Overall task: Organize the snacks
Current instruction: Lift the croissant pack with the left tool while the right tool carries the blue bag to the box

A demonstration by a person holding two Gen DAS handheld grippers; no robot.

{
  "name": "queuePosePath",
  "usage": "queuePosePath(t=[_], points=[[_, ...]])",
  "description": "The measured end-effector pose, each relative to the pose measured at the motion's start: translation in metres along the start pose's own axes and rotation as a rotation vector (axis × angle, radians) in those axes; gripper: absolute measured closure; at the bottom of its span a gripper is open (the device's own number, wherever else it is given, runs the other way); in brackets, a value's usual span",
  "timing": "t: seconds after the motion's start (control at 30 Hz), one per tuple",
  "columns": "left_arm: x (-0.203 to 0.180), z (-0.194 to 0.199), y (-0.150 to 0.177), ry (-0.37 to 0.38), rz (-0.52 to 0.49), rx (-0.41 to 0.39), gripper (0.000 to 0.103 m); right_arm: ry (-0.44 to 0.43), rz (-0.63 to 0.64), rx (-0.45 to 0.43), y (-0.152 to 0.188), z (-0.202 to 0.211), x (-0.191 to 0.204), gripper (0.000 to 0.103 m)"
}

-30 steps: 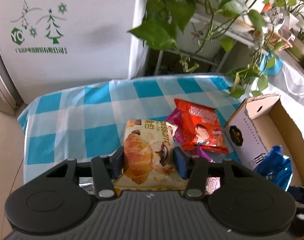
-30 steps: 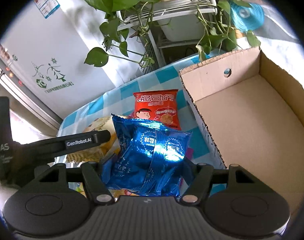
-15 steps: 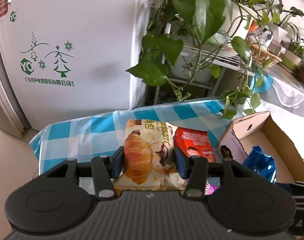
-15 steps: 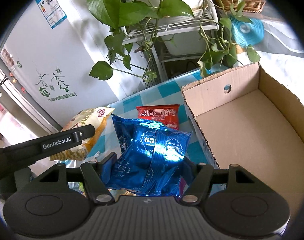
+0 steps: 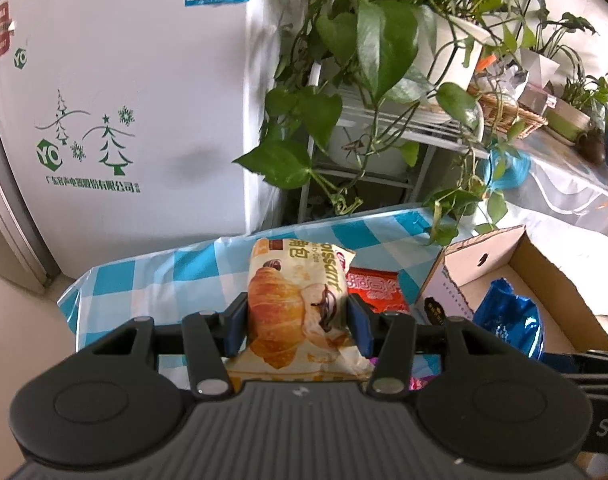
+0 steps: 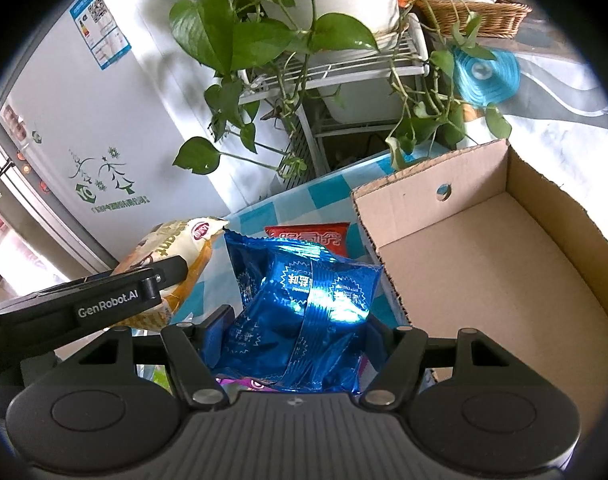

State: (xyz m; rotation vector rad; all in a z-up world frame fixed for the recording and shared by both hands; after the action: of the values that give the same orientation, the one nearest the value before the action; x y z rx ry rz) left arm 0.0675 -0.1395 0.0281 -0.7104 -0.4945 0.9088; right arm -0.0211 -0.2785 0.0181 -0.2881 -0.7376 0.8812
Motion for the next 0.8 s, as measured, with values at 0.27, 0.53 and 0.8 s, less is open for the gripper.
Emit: queuePosePath(t=[0.27,0.53,0.8], points=[[-0.011,0.011,-0.009,0.014,-0.022,-0.047,0.053,0.005,-0.026,-0.046,-0.010,0.015,-0.011,0.030],[-0.030,0.015,-0.013,0.051,-0.049,-0.071,0.053,0.027,-0.095,-0.104,-0.025,0.038,-0.036,0.030],[-0.059,0.018,-0.016,0.129,-0.065,-0.084,0.053,0.060,-0.149,-0.124,-0.030,0.050,-0.065,0.030]])
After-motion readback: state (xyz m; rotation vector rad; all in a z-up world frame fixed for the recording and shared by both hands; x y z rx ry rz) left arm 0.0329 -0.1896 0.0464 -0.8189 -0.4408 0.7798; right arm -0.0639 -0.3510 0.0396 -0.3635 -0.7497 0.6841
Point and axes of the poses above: each gripper's, at about its wrist camera, not at the fingertips, and z roughly against the way its jaws point, x to its left, y to its underside, the point moved 7 cm from there along -z, roughly the way its jaws point, and after that the axes turned 13 degrees about -z, right-handed, at the moved point
